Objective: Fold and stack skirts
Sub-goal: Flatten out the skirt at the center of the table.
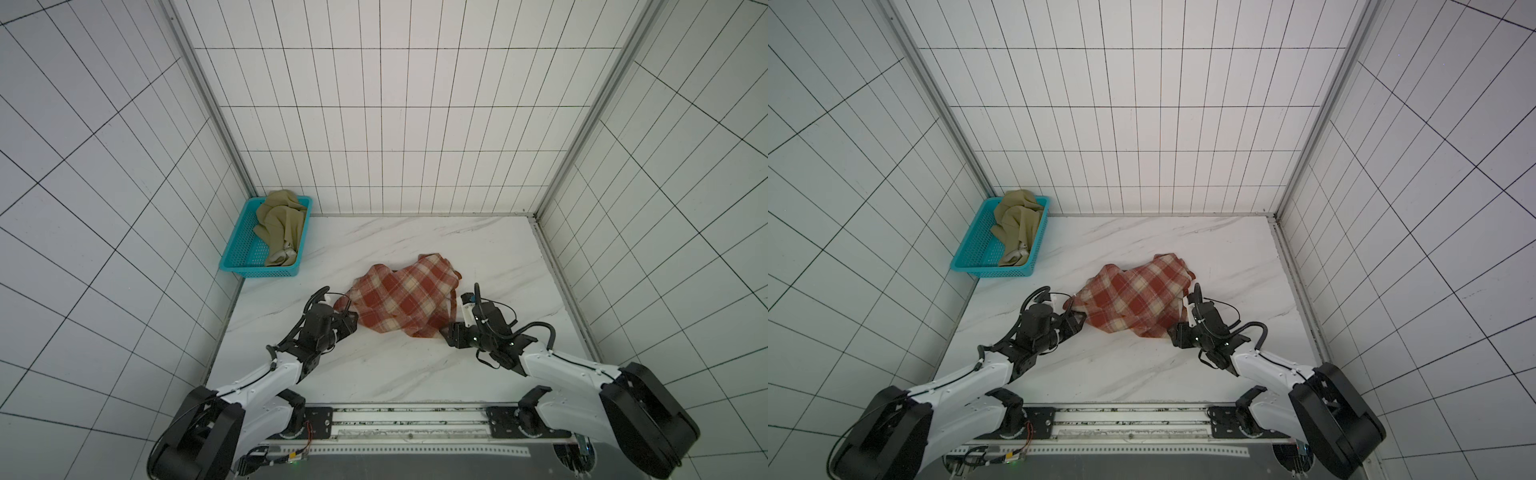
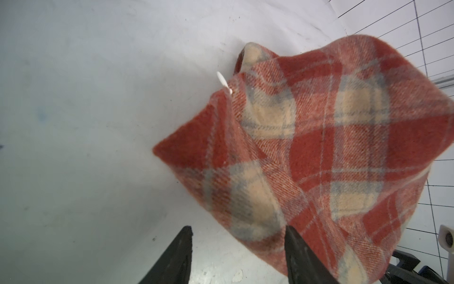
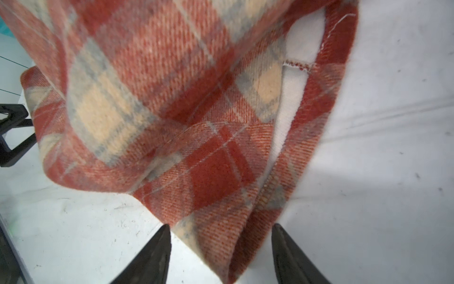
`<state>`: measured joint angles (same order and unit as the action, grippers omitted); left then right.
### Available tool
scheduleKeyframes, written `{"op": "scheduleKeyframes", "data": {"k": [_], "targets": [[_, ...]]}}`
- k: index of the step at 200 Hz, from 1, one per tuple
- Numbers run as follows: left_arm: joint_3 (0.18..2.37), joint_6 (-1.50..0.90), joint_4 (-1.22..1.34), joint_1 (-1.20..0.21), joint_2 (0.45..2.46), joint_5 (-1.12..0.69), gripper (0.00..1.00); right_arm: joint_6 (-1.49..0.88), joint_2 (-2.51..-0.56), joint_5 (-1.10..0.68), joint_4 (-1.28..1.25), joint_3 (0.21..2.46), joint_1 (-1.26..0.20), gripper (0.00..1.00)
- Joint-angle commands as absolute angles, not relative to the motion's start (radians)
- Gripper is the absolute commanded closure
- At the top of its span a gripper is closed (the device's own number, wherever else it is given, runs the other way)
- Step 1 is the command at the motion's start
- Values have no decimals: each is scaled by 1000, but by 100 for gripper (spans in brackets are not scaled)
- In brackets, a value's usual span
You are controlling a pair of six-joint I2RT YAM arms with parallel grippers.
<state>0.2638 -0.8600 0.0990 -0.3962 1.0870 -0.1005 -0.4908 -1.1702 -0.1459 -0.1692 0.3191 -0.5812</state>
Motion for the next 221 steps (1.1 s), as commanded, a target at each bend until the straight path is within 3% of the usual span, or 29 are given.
{"op": "scheduleKeyframes", "data": {"k": [1,11,39,66,71,158,221], "targets": [[312,-851,159,-391,1151,-95,44,-506,-1195,-150,-195,279,-594,41],[316,-844,180,-391,1175,-95,48,-507,-1206,-152,-205,278,-596,43],[301,-844,255,-391,1185,-68,67,-508,-1233,-159,-226,282,-602,59],[328,-813,255,-391,1198,-40,100,-494,-1236,-173,-234,297,-603,94],[334,-809,249,-391,1198,-33,100,-491,-1232,-173,-231,302,-603,100],[513,-699,148,-260,1086,-9,100,-338,-931,-19,91,614,-600,100],[684,-632,84,-204,1042,-44,100,-238,-892,4,222,873,-586,100]]}}
